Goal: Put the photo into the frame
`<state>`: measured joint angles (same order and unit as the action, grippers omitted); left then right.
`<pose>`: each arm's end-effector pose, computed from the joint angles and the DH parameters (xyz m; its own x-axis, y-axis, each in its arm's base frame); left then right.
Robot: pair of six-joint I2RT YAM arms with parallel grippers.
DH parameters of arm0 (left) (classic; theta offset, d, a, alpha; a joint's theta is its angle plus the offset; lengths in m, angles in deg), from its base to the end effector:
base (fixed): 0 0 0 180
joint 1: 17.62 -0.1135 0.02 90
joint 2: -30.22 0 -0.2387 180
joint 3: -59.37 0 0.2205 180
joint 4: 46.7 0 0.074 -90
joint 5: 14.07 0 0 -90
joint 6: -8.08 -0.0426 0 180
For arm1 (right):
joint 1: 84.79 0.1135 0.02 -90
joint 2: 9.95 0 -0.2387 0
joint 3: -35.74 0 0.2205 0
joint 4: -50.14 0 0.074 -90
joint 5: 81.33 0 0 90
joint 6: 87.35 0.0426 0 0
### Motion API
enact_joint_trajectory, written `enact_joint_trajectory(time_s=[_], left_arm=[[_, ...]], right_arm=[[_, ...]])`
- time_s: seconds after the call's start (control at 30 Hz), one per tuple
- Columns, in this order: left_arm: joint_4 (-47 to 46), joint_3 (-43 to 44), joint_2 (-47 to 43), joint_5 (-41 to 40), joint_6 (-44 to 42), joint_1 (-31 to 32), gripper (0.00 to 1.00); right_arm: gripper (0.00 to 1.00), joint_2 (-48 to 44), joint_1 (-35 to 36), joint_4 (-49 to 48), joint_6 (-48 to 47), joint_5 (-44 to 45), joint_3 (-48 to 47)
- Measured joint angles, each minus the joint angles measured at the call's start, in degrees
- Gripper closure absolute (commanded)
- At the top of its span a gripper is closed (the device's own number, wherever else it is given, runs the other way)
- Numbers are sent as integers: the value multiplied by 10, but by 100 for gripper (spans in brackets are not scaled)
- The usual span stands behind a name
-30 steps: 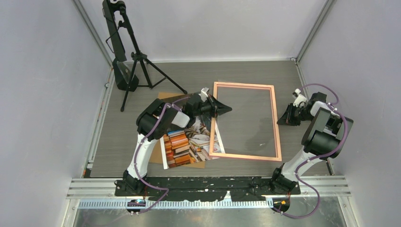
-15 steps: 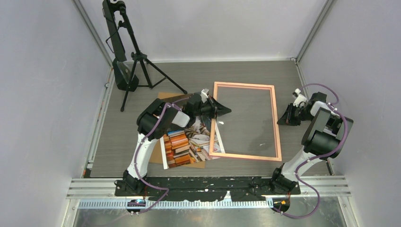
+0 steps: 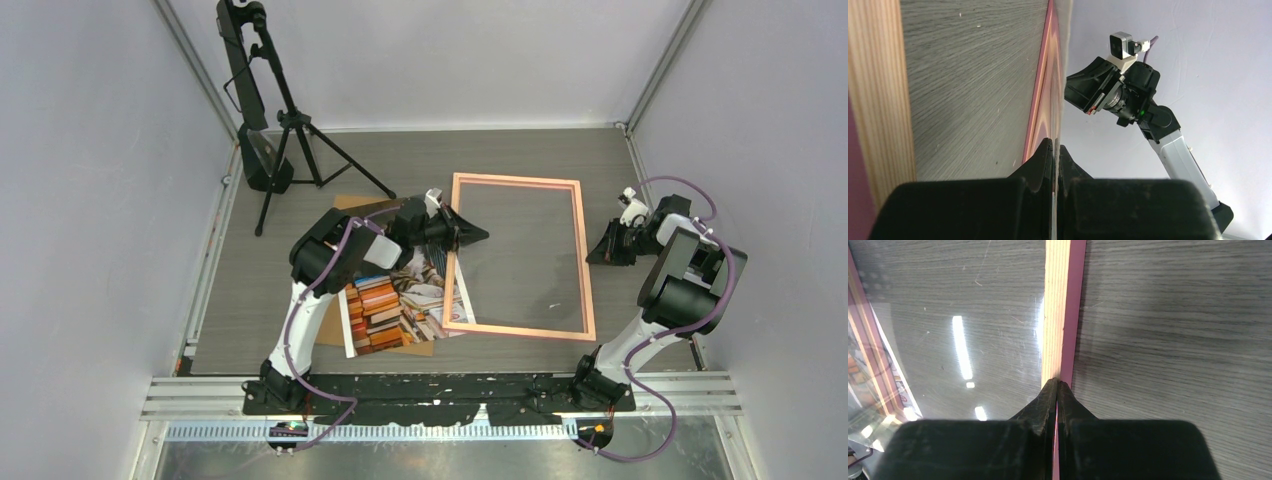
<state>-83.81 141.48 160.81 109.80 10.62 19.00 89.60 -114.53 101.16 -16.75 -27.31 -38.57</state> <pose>0.3299 -0.2748 0.1081 -0.9259 -0.3454 0.1532 -0.1995 0.1024 -0.9745 0.2597 -0.1196 0.1495 -0.8886 0.1981 -0.4136 -0.0158 0.8881 0.4594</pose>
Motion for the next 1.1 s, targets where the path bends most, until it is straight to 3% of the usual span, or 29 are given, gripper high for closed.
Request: enact_joint_trajectory(time_s=[1.1], left_arm=[[45,10,5,3,-65,-2,100]], right_arm=[[95,0,4,1,-2,5,-1]])
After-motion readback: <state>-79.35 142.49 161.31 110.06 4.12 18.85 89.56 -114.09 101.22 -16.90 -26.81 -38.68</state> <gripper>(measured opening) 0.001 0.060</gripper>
